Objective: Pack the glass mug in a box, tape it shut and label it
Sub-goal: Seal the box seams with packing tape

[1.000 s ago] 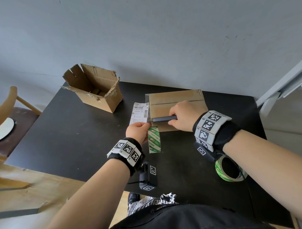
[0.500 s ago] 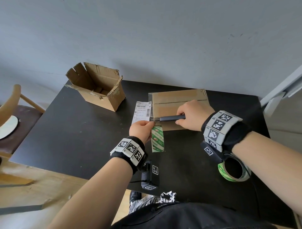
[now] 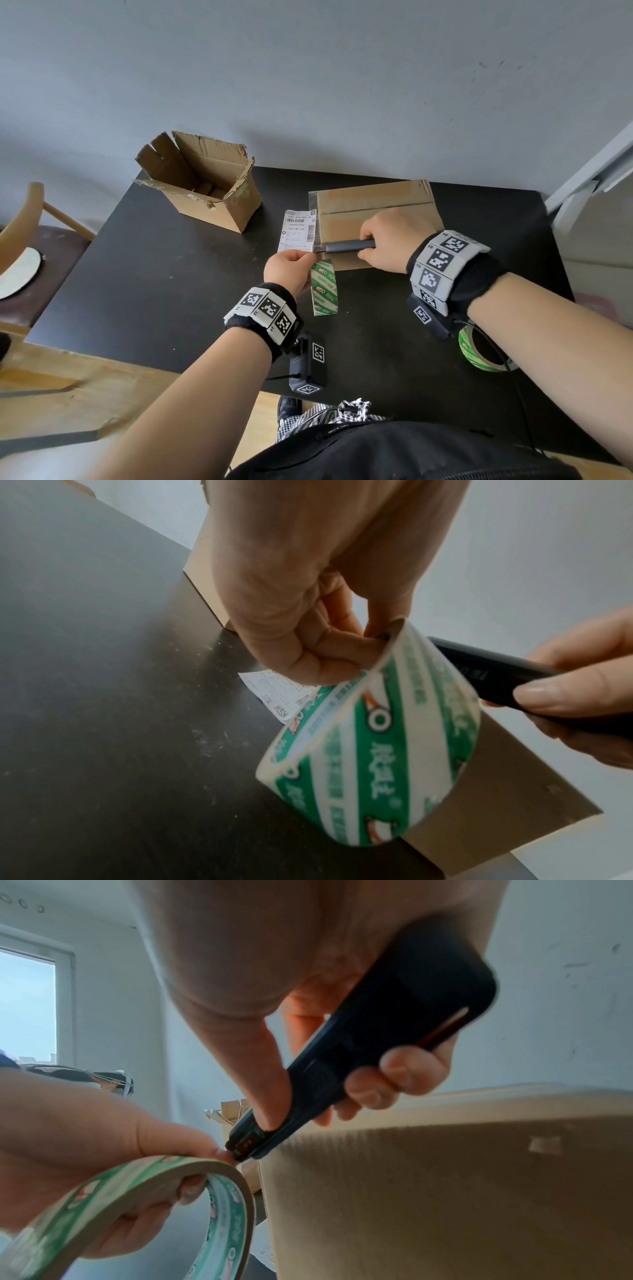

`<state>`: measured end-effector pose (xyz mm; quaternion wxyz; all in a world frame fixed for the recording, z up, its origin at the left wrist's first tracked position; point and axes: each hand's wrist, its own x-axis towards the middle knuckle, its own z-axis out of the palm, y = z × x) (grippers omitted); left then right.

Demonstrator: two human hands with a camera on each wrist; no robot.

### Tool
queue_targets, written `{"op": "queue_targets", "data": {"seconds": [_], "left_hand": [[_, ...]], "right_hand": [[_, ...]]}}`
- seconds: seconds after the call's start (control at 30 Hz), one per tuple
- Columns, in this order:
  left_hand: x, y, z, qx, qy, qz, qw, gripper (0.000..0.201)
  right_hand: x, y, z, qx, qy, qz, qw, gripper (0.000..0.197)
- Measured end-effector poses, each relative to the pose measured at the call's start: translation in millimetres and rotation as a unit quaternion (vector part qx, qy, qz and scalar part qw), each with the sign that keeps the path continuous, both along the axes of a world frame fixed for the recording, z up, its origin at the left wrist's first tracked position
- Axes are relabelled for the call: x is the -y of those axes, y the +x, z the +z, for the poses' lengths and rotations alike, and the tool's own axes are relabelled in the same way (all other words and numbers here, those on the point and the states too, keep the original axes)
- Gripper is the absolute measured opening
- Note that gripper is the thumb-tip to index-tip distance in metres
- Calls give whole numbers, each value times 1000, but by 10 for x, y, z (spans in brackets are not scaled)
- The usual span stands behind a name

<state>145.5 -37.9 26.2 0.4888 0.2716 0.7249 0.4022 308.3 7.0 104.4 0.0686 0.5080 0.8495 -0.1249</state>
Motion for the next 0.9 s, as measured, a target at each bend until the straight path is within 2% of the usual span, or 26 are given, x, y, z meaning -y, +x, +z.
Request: {"op": "queue_targets", "data": {"seconds": [0.4,0.63,0.9], "left_hand": [[9,-59,5,-34,4,-26,999,20],[25,17,-7,-18,1,-31,999,18],[1,33,-7,-38,5,-34,999,14]], "right_hand": [[23,178,38,-50,-25,-38,998,26],[21,230,103,-30,-26,-31,999,25],[41,179,67,-8,1,-16,1000,24]]}}
